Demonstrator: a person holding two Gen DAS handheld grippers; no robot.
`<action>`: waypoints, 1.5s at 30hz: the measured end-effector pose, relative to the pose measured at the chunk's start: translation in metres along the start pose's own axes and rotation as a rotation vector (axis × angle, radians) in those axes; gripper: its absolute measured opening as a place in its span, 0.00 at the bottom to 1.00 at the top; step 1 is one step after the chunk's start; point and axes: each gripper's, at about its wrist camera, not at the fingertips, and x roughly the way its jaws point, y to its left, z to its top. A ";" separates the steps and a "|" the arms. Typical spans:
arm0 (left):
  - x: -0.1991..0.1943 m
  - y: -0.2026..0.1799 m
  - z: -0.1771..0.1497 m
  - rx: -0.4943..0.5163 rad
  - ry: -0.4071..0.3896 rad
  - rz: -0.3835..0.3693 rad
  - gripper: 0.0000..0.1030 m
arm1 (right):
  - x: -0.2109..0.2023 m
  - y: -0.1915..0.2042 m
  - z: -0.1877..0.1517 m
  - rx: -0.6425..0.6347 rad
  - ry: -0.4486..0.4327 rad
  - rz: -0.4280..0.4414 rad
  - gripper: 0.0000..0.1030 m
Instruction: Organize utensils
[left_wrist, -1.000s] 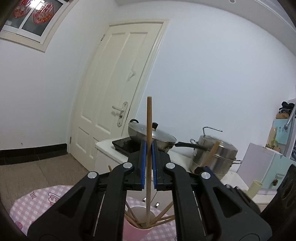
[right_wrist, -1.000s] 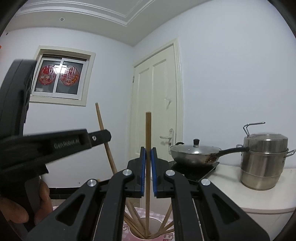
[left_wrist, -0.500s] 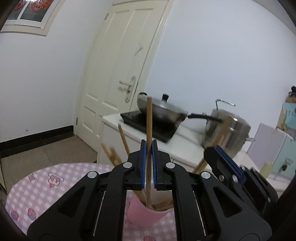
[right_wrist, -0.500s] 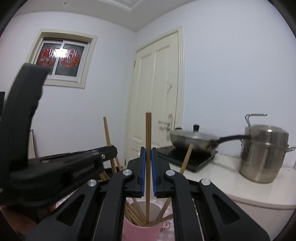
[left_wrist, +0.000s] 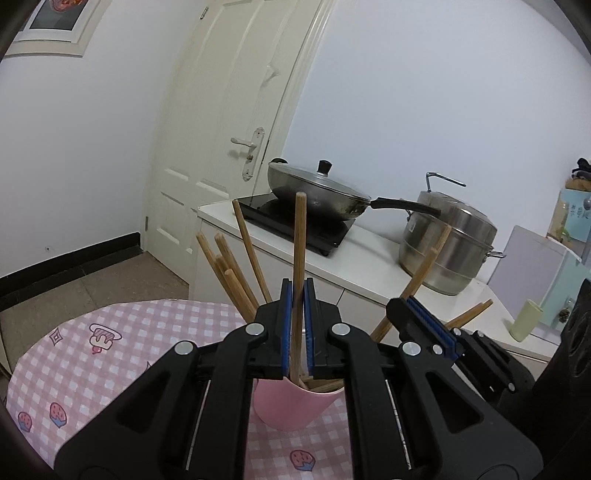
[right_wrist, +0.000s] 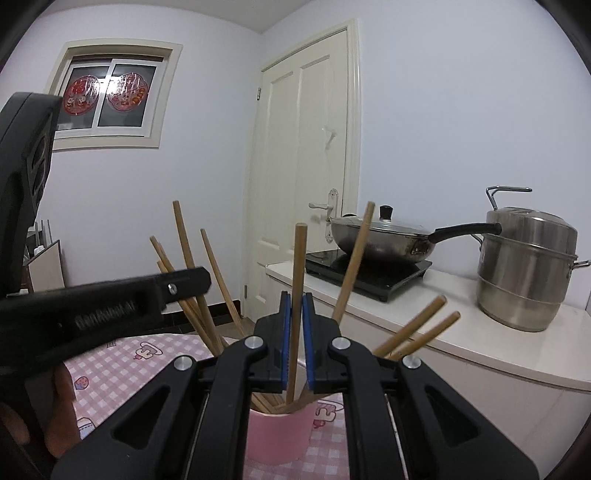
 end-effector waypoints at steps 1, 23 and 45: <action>-0.002 0.000 0.002 -0.002 -0.001 -0.003 0.07 | -0.001 -0.001 0.000 0.005 0.001 0.001 0.05; -0.061 0.018 -0.019 0.101 -0.008 0.166 0.78 | -0.037 -0.006 -0.017 0.014 0.068 0.029 0.39; -0.148 -0.011 -0.072 0.236 -0.113 0.354 0.89 | -0.124 0.011 -0.042 0.119 0.093 -0.018 0.87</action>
